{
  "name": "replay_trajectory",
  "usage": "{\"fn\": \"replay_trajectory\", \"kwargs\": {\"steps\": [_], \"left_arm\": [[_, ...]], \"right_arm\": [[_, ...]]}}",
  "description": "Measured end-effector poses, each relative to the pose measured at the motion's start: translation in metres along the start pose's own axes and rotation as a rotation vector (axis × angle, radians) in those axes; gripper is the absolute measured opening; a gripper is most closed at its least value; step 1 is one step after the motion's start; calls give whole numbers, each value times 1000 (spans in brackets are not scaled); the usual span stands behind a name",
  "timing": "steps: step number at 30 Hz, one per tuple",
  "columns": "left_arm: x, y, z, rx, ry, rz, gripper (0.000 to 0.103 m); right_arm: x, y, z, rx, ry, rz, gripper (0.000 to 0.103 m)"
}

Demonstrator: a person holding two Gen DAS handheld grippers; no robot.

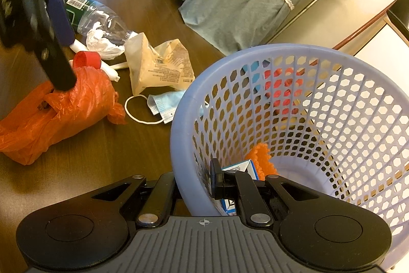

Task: Collect trash
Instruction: 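Lower the left gripper and grasp the red plastic bag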

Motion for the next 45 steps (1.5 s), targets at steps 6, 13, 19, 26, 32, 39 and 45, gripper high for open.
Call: {"fn": "replay_trajectory", "kwargs": {"steps": [6, 13, 19, 26, 32, 39, 45], "left_arm": [[-4, 6, 21, 30, -35, 51, 70], [-5, 3, 32, 60, -47, 73, 70], [-5, -1, 34, 64, -64, 70, 65], [-5, -3, 33, 62, -68, 89, 45], [-6, -1, 27, 58, -59, 110, 37], [-3, 0, 15, 51, -40, 102, 37], [3, 3, -4, 40, 0, 105, 37]], "right_arm": [[0, 0, 0, 0, 0, 0, 5], [0, -1, 0, 1, -1, -3, 5], [-1, -1, -1, 1, -2, -1, 5], [-3, -3, -4, 1, -2, -5, 5], [-2, -3, -4, 1, -2, -6, 5], [-3, -4, -5, 1, -2, -2, 5], [-3, -4, -5, 1, -3, 0, 5]]}}
Point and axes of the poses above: each gripper's, at about its wrist camera, not at the fingertips, and z roughly the way its jaws point, y to its right, x to its top, the point moved 2 cm from there along z, roughly the way its jaws point, and after that the axes turned 1 degree about x, right-handed, at the moved point
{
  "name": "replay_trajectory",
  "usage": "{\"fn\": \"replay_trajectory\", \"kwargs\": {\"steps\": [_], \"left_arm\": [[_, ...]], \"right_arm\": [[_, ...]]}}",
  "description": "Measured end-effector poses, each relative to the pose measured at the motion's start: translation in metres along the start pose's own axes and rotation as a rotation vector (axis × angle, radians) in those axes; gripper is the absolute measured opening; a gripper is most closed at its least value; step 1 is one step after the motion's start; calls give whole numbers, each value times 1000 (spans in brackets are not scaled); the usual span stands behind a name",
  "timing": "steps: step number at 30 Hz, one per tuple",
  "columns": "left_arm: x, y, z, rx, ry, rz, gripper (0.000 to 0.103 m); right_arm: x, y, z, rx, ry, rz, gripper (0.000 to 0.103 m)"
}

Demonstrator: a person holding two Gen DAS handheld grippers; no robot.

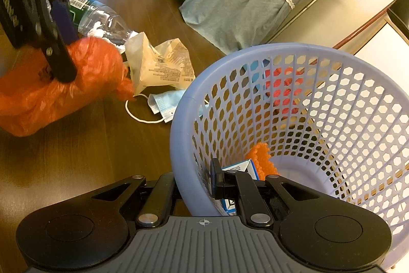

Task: Collect trash
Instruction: 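Lower the left gripper and grasp the red plastic bag, then carry the red plastic bag into the basket and open the left gripper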

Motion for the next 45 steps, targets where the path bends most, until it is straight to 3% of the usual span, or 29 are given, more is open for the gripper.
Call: {"fn": "replay_trajectory", "kwargs": {"steps": [7, 10, 17, 24, 28, 29, 37, 45], "left_arm": [[19, 0, -19, -28, 63, -17, 37], [33, 1, -28, -82, 95, -9, 37], [74, 3, -43, -163, 173, 33, 37], [126, 34, -36, -233, 231, 96, 38], [151, 55, -21, -248, 283, 55, 65], [153, 59, -19, -249, 290, 47, 65], [125, 37, -22, -199, 251, 9, 65], [95, -18, -29, -65, 204, -60, 65]], "right_arm": [[0, 0, 0, 0, -1, -1, 5], [0, 0, -1, 0, -1, 1, 5], [0, -1, -2, 1, -1, 0, 5], [0, -3, -4, 2, 0, 4, 5], [-1, -3, -5, 2, -1, 6, 5], [-1, -3, -5, 2, 1, 7, 5], [2, 4, -1, 3, 5, 22, 5], [4, 8, 0, 3, 4, 24, 5]]}}
Point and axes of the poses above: each gripper's, at about its wrist camera, not at the fingertips, and z roughly the way its jaws point, y to its right, x to its top, the point moved 2 cm from there along z, roughly the way its jaws point, and after that the axes turned 1 degree about x, right-handed, at the moved point
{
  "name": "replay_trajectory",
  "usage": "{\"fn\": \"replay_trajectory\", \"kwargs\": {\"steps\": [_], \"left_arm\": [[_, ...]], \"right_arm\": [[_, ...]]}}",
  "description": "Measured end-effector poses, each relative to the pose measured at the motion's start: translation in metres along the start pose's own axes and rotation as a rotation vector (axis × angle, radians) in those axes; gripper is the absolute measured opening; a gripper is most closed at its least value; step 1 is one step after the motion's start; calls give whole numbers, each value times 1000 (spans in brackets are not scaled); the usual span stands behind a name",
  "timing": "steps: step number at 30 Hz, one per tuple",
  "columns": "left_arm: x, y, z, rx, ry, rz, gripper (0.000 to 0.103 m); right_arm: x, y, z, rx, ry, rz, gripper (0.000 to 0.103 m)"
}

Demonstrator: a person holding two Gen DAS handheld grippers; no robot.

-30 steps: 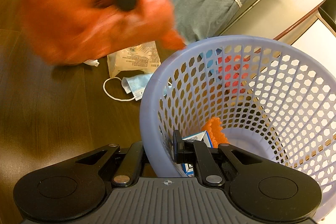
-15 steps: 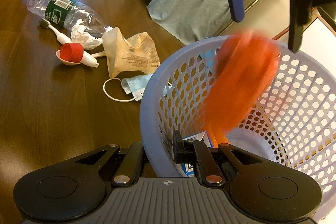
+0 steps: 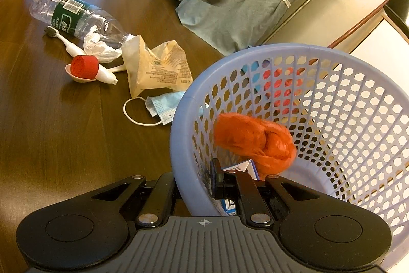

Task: Collect trash
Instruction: 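Carry the red plastic bag into the basket and open the left gripper, then move the left gripper down toward the clear water bottle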

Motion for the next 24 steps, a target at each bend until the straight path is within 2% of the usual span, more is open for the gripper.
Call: {"fn": "replay_trajectory", "kwargs": {"steps": [10, 24], "left_arm": [[-38, -48, -23, 135, -40, -25, 65], [-78, -84, -34, 228, -115, -41, 66]], "right_arm": [[0, 1, -1, 2, -2, -2, 5], [-1, 1, -1, 3, -4, -4, 5]]}}
Point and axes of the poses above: each gripper's, at about its wrist camera, not at the fingertips, and z roughly the way its jaws point, y to its right, x to its top, the point moved 2 cm from there along z, roughly the way its jaws point, and after that the axes turned 1 degree about x, right-handed, at the moved point
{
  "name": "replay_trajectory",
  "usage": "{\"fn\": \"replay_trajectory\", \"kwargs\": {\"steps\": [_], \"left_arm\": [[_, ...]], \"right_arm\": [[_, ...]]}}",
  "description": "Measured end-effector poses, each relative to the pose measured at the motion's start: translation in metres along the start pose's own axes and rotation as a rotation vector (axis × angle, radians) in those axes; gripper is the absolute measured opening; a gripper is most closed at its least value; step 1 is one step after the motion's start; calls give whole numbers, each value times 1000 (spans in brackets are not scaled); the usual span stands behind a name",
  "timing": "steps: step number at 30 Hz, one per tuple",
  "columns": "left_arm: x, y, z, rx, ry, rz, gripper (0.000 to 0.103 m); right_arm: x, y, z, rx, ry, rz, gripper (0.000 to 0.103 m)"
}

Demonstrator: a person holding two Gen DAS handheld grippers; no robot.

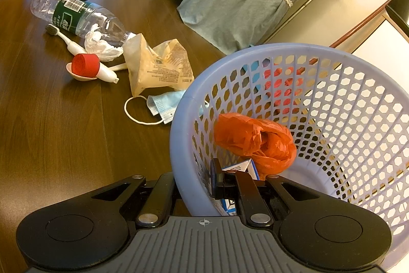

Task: Collect trash
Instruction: 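Move the left gripper down toward the clear water bottle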

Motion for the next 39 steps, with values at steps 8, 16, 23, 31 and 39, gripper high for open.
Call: {"fn": "replay_trajectory", "kwargs": {"steps": [8, 16, 23, 31, 39], "left_arm": [[-13, -17, 4, 42, -29, 11, 67], [-24, -33, 11, 96, -49, 48, 70], [-23, -48, 19, 142, -53, 77, 75], [-21, -60, 37, 157, -101, 126, 79], [-26, -62, 53, 153, -157, 181, 79]], "right_arm": [[0, 0, 0, 0, 0, -1, 5], [0, -1, 0, 2, 0, -5, 5], [0, 0, 0, 2, 0, -5, 5], [2, 0, 1, -1, -9, 10, 5], [11, 5, 6, -4, -26, 50, 5]]}}
Point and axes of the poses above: each gripper's, at about its wrist camera, not at the fingertips, and z roughly the way its jaws point, y to its right, x to its top, the point moved 2 cm from there along z, roughly the way its jaws point, and after that the axes turned 1 degree about x, right-handed, at the moved point
